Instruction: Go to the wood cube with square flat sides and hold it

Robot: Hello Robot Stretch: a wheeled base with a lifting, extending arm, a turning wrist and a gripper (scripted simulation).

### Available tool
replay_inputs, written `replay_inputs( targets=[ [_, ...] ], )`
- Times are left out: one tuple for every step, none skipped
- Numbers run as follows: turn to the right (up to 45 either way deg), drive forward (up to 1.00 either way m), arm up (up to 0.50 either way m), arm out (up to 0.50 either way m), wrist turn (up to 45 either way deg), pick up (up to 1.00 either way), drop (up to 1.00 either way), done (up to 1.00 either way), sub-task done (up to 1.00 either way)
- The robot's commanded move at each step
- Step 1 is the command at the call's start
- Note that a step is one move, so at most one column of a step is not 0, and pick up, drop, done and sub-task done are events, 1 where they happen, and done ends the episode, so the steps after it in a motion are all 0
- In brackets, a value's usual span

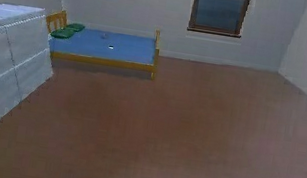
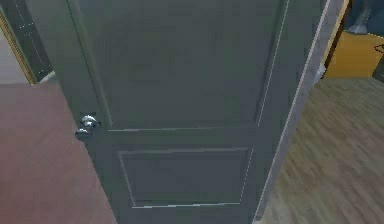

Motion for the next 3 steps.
replay_inputs(
  targets=[
    [9.0, 0.00, 0.00, 0.00, 0.0, 0.00, 0.00, 0.00, 0.00],
    [0.0, 0.10, 0.00, 0.00, 0.0, 0.00, 0.00, 0.00, 0.00],
    [9.0, 0.00, 0.00, 0.00, 0.0, 0.00, 0.00, 0.00, 0.00]
  ],
)
